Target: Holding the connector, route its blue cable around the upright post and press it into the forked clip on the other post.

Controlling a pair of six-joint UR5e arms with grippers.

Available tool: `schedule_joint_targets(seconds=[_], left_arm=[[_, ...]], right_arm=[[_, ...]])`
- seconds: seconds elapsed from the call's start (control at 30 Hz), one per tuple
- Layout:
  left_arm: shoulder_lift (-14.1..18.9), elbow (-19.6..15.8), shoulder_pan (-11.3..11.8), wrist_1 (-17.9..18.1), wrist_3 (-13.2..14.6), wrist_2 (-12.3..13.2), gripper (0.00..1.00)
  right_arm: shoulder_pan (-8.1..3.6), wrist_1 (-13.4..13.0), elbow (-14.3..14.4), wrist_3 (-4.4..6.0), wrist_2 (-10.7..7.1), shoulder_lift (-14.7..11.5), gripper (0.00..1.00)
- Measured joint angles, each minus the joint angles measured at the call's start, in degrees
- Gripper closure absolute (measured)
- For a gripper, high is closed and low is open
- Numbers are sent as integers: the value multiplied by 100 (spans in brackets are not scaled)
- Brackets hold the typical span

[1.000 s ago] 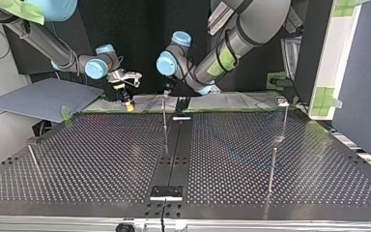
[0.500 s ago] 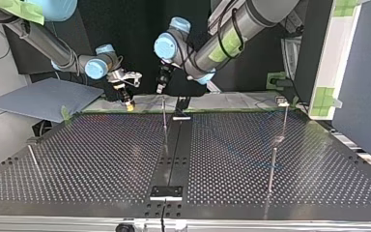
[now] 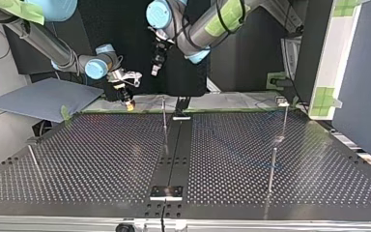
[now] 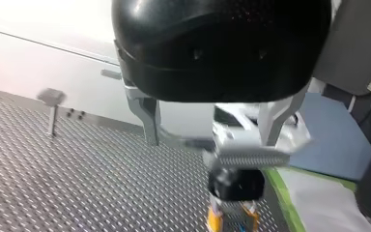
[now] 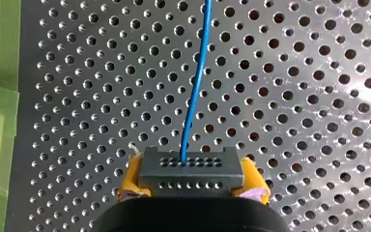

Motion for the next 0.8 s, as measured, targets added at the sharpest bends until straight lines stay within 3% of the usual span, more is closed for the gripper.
schedule_joint_targets(seconds=[0.13,0.23,0.47,0.8], left_arm=[[188,-188,-159,160,-186,-140,0],[339,-338,-128,306,-337,-86,0],[660,-658,146,626,-657,119,0],[1156,-1155,529,1125,-1151,0,0]], right_arm=[[2,-1,0,1,0,0,100],[0,-2,-2,6,0,1,100],[2,-10,-1,31,0,1,100],[18,-13,0,35,0,1,100]])
